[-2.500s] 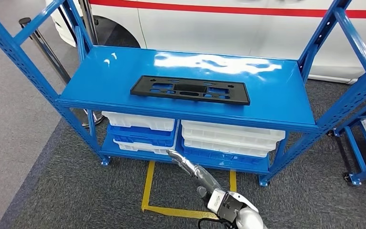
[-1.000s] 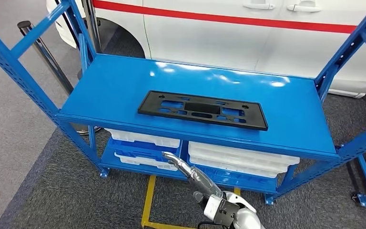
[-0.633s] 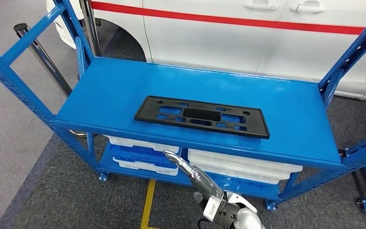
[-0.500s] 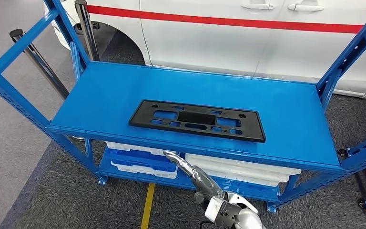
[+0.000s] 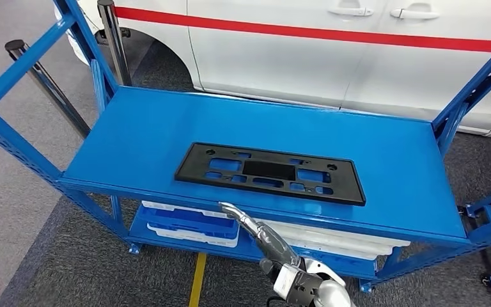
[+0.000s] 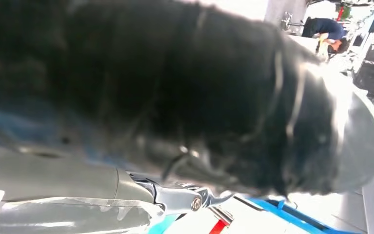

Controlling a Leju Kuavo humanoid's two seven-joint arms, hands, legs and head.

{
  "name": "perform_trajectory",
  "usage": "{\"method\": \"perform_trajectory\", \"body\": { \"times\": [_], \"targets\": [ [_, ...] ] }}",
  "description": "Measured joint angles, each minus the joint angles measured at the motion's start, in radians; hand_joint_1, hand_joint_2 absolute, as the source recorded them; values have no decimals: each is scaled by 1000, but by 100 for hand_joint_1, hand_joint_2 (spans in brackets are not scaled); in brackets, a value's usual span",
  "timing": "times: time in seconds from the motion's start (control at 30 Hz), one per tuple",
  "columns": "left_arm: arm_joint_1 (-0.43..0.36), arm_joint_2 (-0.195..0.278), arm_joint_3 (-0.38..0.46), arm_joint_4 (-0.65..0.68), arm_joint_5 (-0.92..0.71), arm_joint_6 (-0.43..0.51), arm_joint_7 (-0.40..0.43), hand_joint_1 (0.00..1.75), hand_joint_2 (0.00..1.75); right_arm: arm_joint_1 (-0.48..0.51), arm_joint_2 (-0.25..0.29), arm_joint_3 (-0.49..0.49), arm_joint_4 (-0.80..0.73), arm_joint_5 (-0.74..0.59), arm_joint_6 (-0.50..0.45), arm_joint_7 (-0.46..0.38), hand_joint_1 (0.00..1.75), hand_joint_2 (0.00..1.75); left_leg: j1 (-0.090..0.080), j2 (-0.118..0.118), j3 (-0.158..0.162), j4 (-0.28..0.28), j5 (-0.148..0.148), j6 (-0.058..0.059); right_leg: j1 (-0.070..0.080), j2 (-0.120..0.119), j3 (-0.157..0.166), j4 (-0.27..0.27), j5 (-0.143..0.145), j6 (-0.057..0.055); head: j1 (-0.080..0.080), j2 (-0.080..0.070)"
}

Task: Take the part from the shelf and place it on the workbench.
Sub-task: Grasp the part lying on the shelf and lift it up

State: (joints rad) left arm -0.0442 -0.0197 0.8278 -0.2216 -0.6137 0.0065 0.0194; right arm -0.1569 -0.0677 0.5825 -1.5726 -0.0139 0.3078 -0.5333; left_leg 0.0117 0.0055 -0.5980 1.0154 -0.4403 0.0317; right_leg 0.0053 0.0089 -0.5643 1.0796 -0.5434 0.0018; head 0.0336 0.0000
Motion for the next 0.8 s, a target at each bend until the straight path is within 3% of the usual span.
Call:
{"method": "perform_trajectory", "body": {
  "times": [0.1,0.13,0.17,0.23,0.3,0.37,0.43,0.47,0.53,0.6,0.63,0.67,0.7,0.73,0.8],
  "targets": [
    [-4,0,0,0,-1,0,-1,0,0,2,-1,0,-1,0,-2,0,0,0,1,11,7,-2,-8,11,-9,-3,-106,192,-80,11,0,0],
    [-5,0,0,0,-2,0,-1,0,0,4,-2,0,-1,0,-2,0,0,0,1,15,10,-2,-11,11,-12,-3,-133,233,-84,14,0,0],
    [-5,0,1,0,-4,0,-1,0,0,5,-2,0,-1,0,-2,0,0,0,1,20,15,-1,-15,10,-15,-5,-141,233,-65,16,0,0],
    [-5,0,1,0,-5,0,-2,0,0,6,-3,0,-1,1,-4,0,0,0,1,31,30,0,-25,5,-19,-21,-98,123,17,16,0,0],
    [-4,0,1,0,-5,0,-2,0,0,5,-3,0,-1,2,-5,0,0,0,-3,41,42,4,-37,-5,-14,-50,-45,3,70,11,0,0],
    [-5,1,2,0,-5,0,-2,0,0,4,-3,1,-1,3,-7,0,0,0,-8,53,47,5,-44,-17,-7,-57,-32,-33,72,2,-1,0],
    [-7,1,2,0,-6,-1,-3,0,0,4,-3,1,-1,6,-9,0,0,0,-6,63,52,5,-50,-28,-9,-41,-31,-39,75,-9,-1,0],
    [-8,1,2,0,-6,-1,-3,0,0,4,-3,1,-2,8,-12,0,0,0,-4,55,49,15,-61,-34,-11,-34,-29,-42,77,-16,-1,0],
    [-8,2,3,0,-7,-1,-4,0,0,3,-2,3,-3,14,-17,1,0,0,-1,24,15,94,-111,-44,-15,-27,-25,-46,80,-26,-1,0],
    [-7,4,5,0,-7,-1,-4,0,0,3,-2,4,-3,19,-23,4,0,0,0,5,-52,230,-172,-48,-13,-19,-26,-46,79,-30,-2,0],
    [-6,4,6,0,-8,-1,-4,0,0,3,-2,5,-3,21,-27,6,0,44,0,3,-78,278,-183,-48,-12,-15,-25,-46,78,-31,-2,0],
    [-5,4,6,0,-8,-1,-5,0,0,4,-2,6,-3,22,-29,9,0,87,0,3,-88,291,-173,-47,-11,-10,-24,-46,78,-32,-2,0],
    [-3,4,7,0,-9,-1,-5,0,0,4,-2,6,-3,23,-31,10,0,131,0,3,-79,262,-144,-45,-10,-6,-22,-46,77,-32,-2,0],
    [-2,4,8,0,-9,-1,-5,0,0,3,-2,6,-3,25,-32,12,0,175,0,2,-52,198,-102,-42,-9,-2,-19,-45,75,-31,-2,0],
    [-2,5,10,0,-9,-1,-7,0,0,2,-2,7,-3,29,-37,16,0,175,-2,-3,8,63,-44,-32,-7,2,-16,-44,73,-27,-1,0]
  ]
}}
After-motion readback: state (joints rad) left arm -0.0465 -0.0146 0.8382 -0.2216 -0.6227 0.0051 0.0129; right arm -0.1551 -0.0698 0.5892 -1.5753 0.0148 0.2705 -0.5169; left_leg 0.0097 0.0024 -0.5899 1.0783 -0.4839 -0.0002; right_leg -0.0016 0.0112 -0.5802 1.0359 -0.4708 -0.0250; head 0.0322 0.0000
